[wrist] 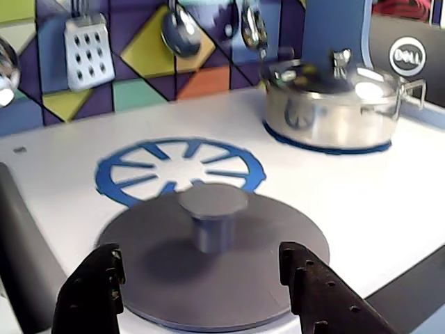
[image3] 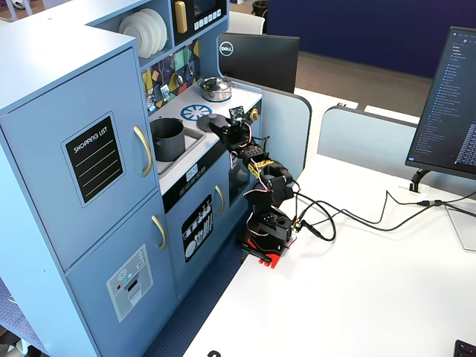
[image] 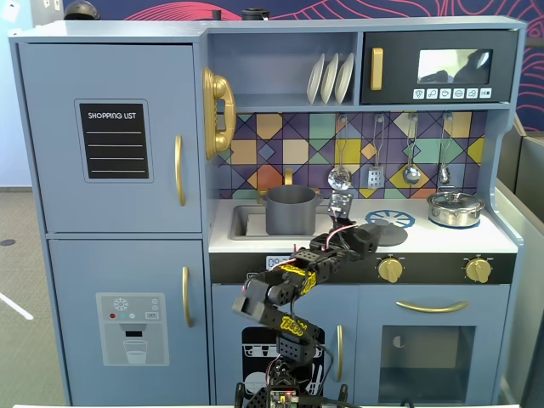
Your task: Pick up the lid from the counter and put it on the gray recipient
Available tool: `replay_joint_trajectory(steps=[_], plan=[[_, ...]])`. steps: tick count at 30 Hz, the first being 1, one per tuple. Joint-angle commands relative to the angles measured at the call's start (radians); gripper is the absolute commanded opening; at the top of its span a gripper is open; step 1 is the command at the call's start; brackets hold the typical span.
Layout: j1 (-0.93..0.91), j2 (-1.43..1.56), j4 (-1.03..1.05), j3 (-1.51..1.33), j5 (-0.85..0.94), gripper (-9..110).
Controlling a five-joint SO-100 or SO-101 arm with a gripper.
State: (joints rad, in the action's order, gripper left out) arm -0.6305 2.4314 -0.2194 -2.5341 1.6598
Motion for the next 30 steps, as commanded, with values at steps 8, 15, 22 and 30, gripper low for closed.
replay_joint_trajectory(steps=[8, 15, 22, 30], plan=[[-0.015, -0.156, 0.032, 0.215, -0.005, 22], [-0.006, -0.252, 0.026, 0.282, -0.014, 22], [-0.002, -0.37, -0.014, 0.341, -0.025, 21], [0.009, -0.518, -0.071, 0.43, -0.026, 20]])
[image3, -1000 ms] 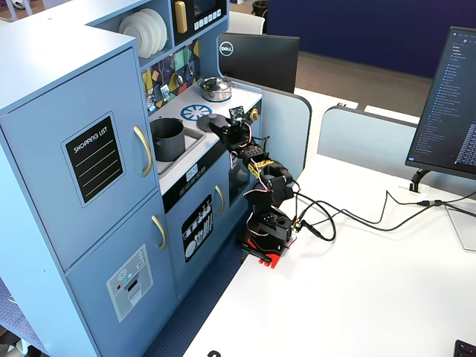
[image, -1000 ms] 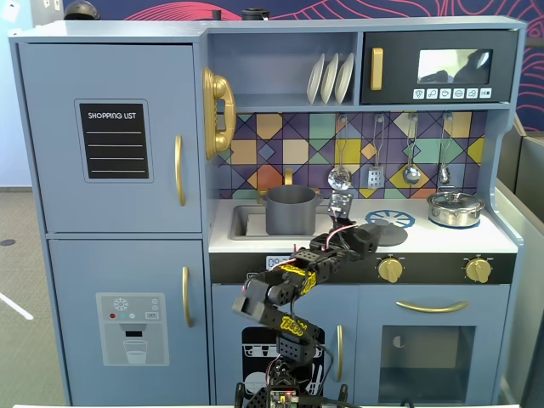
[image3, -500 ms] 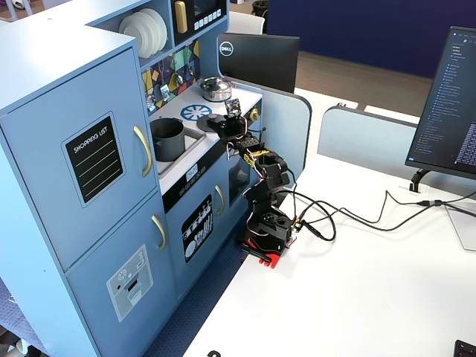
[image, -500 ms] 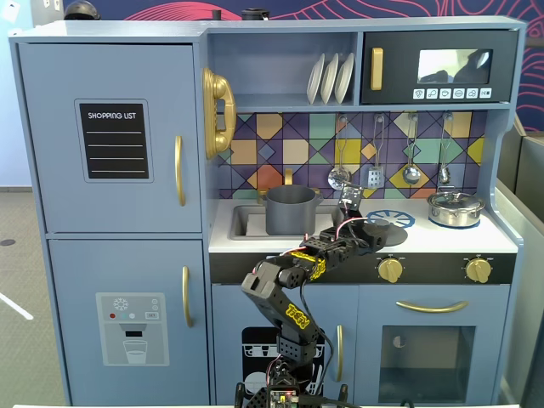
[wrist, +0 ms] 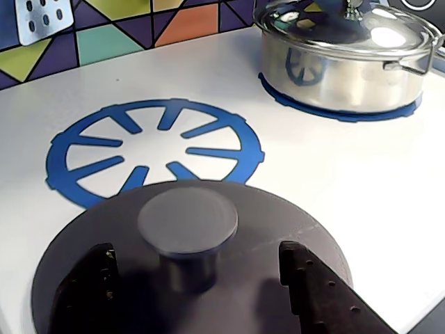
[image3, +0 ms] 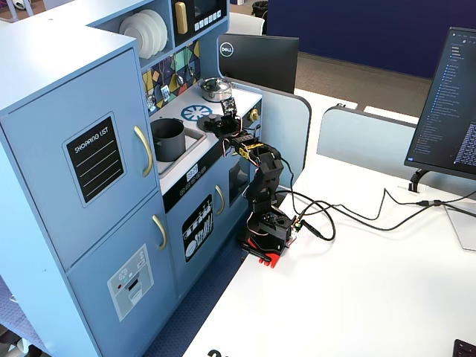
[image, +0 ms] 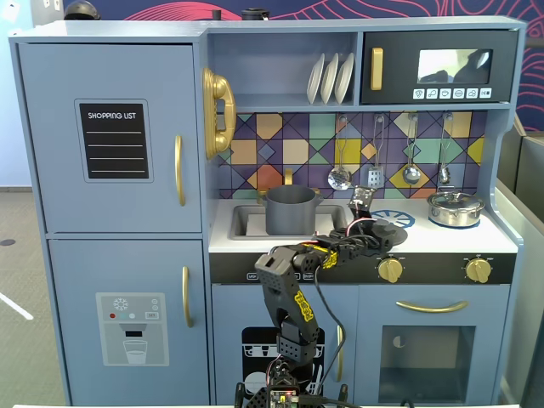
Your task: Pick up the lid from the counter and put it on the gray recipient
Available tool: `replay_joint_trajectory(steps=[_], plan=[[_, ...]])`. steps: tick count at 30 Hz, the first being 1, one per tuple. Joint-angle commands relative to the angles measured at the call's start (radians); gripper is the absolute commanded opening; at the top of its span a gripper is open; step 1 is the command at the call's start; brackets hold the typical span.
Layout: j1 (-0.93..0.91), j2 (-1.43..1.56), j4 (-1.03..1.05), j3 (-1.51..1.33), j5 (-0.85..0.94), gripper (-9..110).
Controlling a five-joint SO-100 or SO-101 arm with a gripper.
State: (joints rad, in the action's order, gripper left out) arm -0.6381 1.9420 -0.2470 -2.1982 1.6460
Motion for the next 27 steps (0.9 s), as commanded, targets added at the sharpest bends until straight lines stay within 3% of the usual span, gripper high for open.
replay_joint_trajectory(steps=[1, 8, 12, 27], plan=[[0.018, -0.044, -0.051, 0.101, -0.012, 20], [0.029, -0.109, -0.071, 0.143, -0.011, 16], [0.046, -0.117, -0.08, 0.135, 0.029, 0], [0.054, 0.011, -0.101, 0.106, 0.012, 0]])
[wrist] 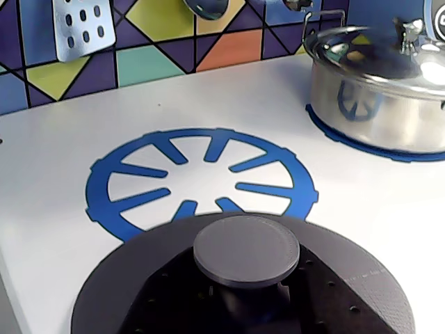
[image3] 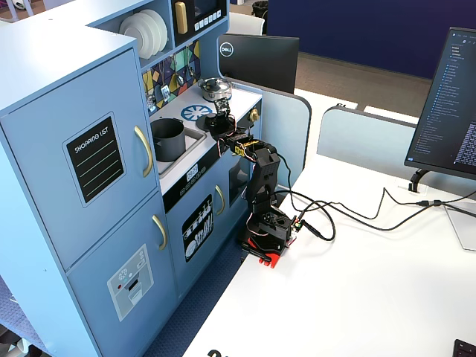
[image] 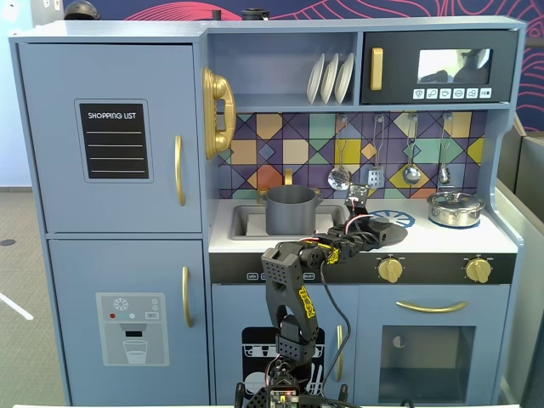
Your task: Pick up the lid from the counter and put it on the gray recipient
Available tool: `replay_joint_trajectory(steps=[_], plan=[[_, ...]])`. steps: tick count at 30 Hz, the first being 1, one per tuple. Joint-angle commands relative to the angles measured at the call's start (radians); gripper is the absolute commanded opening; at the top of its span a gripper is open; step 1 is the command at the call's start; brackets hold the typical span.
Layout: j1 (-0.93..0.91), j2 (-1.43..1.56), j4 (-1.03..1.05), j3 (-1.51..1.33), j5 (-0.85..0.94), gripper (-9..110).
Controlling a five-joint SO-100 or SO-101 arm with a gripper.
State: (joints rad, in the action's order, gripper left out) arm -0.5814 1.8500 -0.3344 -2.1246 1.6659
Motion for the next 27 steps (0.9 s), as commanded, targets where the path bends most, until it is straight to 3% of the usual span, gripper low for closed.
replay_joint_trajectory(steps=[1, 12, 27], plan=[[-0.006, 0.114, -0.006, 0.041, -0.006, 0], [0.015, 0.304, 0.19, 0.164, -0.04, 0], [0.307, 0.43, 0.443, 0.307, -0.044, 0]])
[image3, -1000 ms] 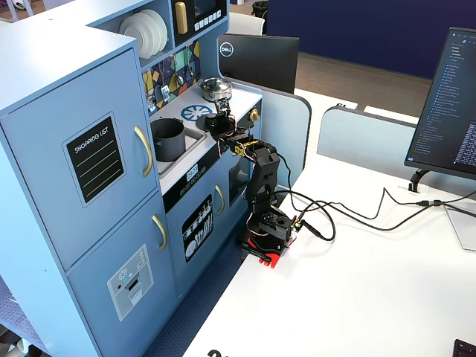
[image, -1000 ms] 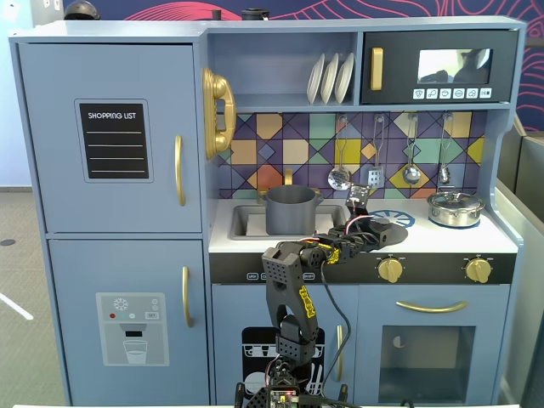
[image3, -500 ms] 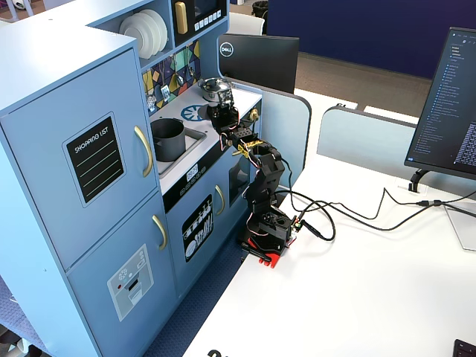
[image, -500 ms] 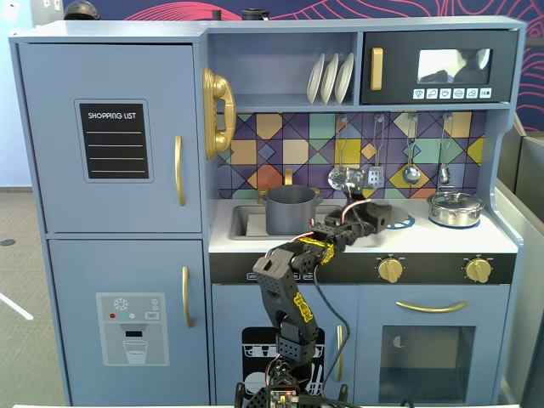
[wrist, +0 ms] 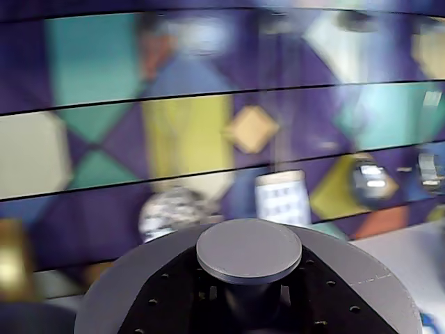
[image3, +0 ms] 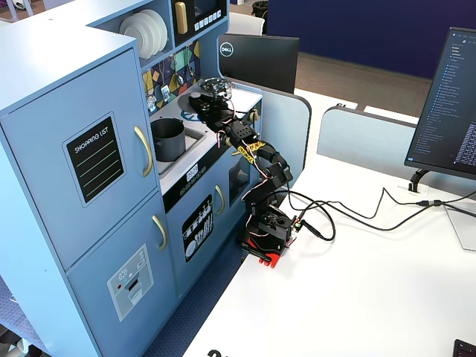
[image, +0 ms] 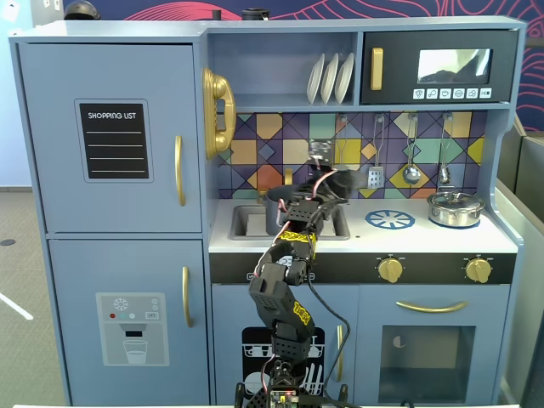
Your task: Pick up the lid from the counter and put it on the gray recipient
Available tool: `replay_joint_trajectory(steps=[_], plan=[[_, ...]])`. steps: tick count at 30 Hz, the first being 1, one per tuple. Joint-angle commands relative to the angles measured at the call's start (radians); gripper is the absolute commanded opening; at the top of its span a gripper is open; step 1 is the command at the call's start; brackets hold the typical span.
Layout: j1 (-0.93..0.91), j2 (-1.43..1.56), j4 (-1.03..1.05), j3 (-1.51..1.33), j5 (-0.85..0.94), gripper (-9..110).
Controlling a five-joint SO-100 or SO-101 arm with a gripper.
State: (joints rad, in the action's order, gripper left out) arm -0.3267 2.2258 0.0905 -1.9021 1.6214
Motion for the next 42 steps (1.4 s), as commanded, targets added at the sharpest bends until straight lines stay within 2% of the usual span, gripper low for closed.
replay_joint_trajectory(steps=[1, 14, 42], plan=[[0.071, 0.054, 0.023, 0.084, 0.003, 0], [0.273, 0.038, 0.078, 0.08, 0.031, 0], [0.284, -0.114, 0.026, 0.092, 0.049, 0]])
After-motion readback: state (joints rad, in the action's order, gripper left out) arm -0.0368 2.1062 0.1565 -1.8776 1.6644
